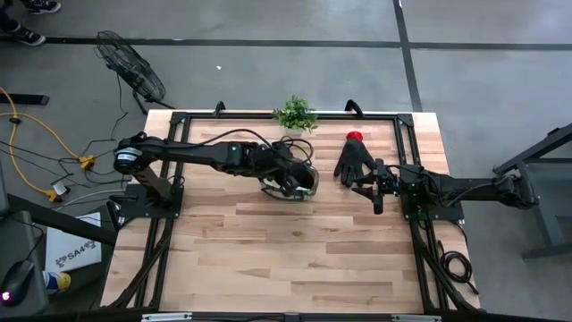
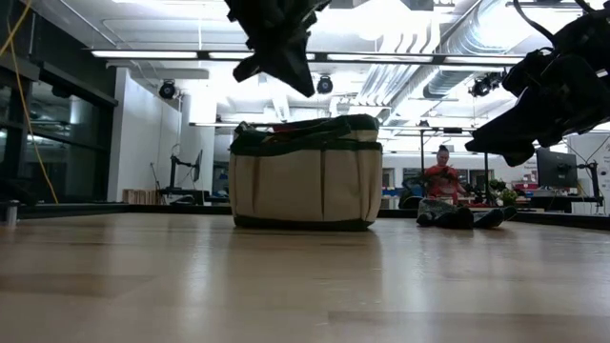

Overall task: Pick & Place Garden tools in Gardening bag
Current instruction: Put the red glove into the gardening bag

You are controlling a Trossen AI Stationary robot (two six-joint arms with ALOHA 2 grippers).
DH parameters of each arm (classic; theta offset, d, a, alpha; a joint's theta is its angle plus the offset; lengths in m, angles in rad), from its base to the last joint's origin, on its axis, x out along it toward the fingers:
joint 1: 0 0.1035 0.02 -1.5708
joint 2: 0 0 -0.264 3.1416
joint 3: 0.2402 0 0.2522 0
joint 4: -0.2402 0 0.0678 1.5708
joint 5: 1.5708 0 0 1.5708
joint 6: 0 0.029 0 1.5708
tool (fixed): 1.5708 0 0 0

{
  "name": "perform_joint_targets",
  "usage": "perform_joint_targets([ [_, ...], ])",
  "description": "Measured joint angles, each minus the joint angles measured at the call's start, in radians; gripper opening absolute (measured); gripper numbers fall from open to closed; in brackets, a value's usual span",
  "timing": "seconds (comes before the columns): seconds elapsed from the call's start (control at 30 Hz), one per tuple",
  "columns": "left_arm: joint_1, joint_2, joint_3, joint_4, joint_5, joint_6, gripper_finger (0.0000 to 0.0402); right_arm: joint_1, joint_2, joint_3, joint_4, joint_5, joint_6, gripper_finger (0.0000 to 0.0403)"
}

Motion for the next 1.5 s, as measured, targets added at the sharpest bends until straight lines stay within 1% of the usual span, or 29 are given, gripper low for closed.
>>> perform_joint_targets([
  [0.17, 0.000, 0.049, 0.000, 0.030, 0.012, -0.022, 0.0002, 0.000, 0.000, 0.000, 0.000, 0.000, 0.000, 0.0153],
  [0.23, 0.000, 0.075, 0.002, 0.070, 0.021, -0.027, 0.0001, 0.000, 0.000, 0.000, 0.001, 0.000, 0.000, 0.0153],
  [0.3, 0.000, 0.091, 0.000, 0.050, 0.023, -0.032, 0.0001, 0.000, 0.003, 0.000, -0.001, 0.001, 0.000, 0.0153],
  [0.37, 0.000, 0.112, 0.002, 0.062, 0.004, -0.048, 0.0001, 0.000, 0.003, 0.000, -0.002, 0.000, 0.000, 0.0153],
  [0.57, 0.000, 0.148, 0.000, 0.014, -0.067, -0.077, 0.0000, 0.000, 0.009, 0.000, -0.001, 0.000, 0.000, 0.0153],
  [0.63, 0.000, 0.165, 0.003, 0.024, -0.090, -0.083, 0.0000, 0.000, 0.010, 0.000, -0.001, 0.000, 0.000, 0.0153],
  [0.7, 0.000, 0.175, -0.002, -0.024, -0.095, -0.097, 0.0000, 0.000, 0.009, 0.000, 0.000, 0.000, 0.000, 0.0153],
  [0.8, 0.000, 0.195, 0.002, -0.019, -0.098, -0.098, 0.0000, 0.000, 0.009, 0.000, 0.000, 0.000, 0.000, 0.0153],
  [0.87, 0.000, 0.195, 0.000, -0.041, -0.098, -0.098, 0.0000, 0.000, 0.009, 0.000, -0.002, 0.000, 0.000, 0.0153],
  [1.0, 0.000, 0.188, 0.002, -0.031, -0.111, -0.099, 0.0000, 0.000, 0.009, 0.000, -0.001, 0.001, 0.000, 0.0153],
  [1.13, 0.000, 0.161, 0.047, -0.082, -0.142, -0.093, 0.0000, 0.000, 0.012, 0.000, -0.001, 0.001, 0.000, 0.0153],
  [1.3, -0.009, 0.162, 0.134, -0.185, -0.167, -0.061, 0.0000, 0.000, 0.016, 0.000, -0.001, 0.001, 0.000, 0.0153],
  [1.5, -0.044, 0.160, 0.207, -0.243, -0.206, -0.003, 0.0000, 0.000, 0.016, 0.000, 0.000, 0.000, 0.000, 0.0153],
])
